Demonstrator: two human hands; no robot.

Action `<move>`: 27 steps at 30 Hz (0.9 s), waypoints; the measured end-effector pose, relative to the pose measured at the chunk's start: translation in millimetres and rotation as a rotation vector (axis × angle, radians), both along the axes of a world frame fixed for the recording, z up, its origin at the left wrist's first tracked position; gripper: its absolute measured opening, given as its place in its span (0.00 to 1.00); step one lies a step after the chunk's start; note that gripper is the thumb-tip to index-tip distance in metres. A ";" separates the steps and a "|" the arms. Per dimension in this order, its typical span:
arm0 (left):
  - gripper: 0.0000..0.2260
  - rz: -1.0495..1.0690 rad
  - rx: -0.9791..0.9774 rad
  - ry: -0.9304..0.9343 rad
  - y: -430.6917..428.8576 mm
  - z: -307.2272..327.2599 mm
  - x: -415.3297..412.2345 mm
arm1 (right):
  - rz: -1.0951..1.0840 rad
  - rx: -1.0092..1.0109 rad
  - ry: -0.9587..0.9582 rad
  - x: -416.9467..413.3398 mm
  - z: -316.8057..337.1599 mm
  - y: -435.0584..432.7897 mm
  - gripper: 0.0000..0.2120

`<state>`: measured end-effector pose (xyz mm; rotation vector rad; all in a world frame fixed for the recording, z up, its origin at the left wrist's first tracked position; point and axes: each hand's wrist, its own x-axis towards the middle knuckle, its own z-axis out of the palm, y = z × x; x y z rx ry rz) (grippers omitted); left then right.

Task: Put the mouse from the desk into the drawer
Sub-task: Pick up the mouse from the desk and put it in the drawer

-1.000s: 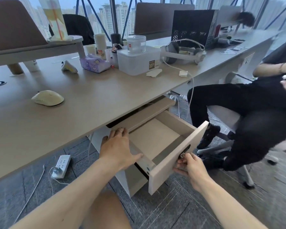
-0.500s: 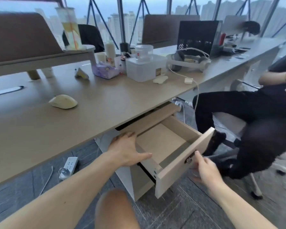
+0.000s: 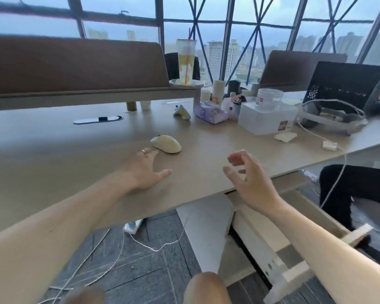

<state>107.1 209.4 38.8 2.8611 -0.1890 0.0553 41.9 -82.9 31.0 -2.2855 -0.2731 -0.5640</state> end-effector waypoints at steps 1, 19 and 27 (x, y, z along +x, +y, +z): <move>0.41 0.037 0.056 0.012 15.8 -4.4 2.1 | 0.049 -0.028 -0.005 15.6 1.3 17.6 0.13; 0.42 0.126 0.023 -0.058 57.8 -40.6 9.8 | 0.185 -0.233 0.129 196.9 -26.4 161.1 0.30; 0.43 0.131 0.009 -0.068 56.5 -40.4 9.6 | 0.130 -0.167 0.054 180.8 -21.5 149.7 0.25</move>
